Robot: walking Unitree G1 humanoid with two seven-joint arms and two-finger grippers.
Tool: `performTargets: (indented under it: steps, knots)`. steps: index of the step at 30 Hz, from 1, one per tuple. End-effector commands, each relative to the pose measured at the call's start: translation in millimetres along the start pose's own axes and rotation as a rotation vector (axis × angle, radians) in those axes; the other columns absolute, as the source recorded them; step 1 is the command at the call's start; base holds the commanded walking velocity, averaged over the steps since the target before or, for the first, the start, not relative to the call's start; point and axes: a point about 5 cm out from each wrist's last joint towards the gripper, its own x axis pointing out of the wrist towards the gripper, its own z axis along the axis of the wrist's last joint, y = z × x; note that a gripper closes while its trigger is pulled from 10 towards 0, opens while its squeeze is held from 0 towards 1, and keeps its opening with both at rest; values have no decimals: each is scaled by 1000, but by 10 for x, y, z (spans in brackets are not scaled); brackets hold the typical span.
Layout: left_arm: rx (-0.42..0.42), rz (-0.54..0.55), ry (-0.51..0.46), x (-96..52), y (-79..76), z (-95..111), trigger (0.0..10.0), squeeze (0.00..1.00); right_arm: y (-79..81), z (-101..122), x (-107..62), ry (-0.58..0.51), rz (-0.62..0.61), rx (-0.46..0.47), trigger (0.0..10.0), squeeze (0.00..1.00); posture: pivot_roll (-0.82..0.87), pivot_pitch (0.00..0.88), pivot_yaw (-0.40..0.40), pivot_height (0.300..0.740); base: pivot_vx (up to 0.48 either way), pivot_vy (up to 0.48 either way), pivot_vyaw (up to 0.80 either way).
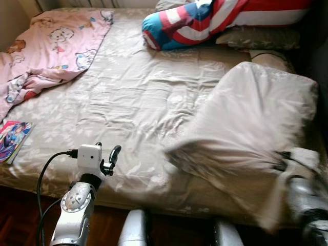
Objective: Clean up the room
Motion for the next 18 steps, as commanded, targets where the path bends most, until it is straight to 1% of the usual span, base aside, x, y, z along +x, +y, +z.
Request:
performTargets:
  steps: [1,3,4,5,6,7,12,14,16,18]
  knots:
    - [13,-1,2,-5,20,-15,10000,0,-433,241,10,-78,-178,18,0,0,-30,124,33,623,0,0,0]
    - [14,-2,2,-5,20,-17,10000,0,-566,290,3,-90,-231,4,0,0,-31,124,36,623,0,0,0]
    - [14,-2,2,-5,20,-17,10000,0,-566,290,3,-90,-231,4,0,0,-31,124,36,623,0,0,0]
    - [14,-4,3,-5,19,-22,10000,0,-660,332,-6,-102,-273,-11,0,0,-32,123,40,623,0,0,0]
    - [14,-4,3,-5,19,-22,10000,0,-660,332,-6,-102,-273,-11,0,0,-32,123,40,623,0,0,0]
    - [15,-7,4,-8,17,-26,10000,0,-711,371,-14,-116,-304,-56,0,0,-31,122,43,623,0,0,0]
    - [19,-10,4,-11,25,-31,10000,0,-723,416,-20,-143,-333,-108,0,0,-25,119,50,623,0,0,0]
    - [20,-11,4,-12,26,-32,10000,0,-717,417,-19,-142,-335,-111,0,0,-25,118,51,623,0,0,0]
    - [22,-14,4,-15,30,-32,10000,0,-701,431,-21,-152,-355,-153,0,0,-21,114,54,623,0,0,0]
    - [22,-14,4,-16,32,-31,10000,0,-710,446,-25,-164,-373,-164,0,0,-18,114,55,623,0,0,0]
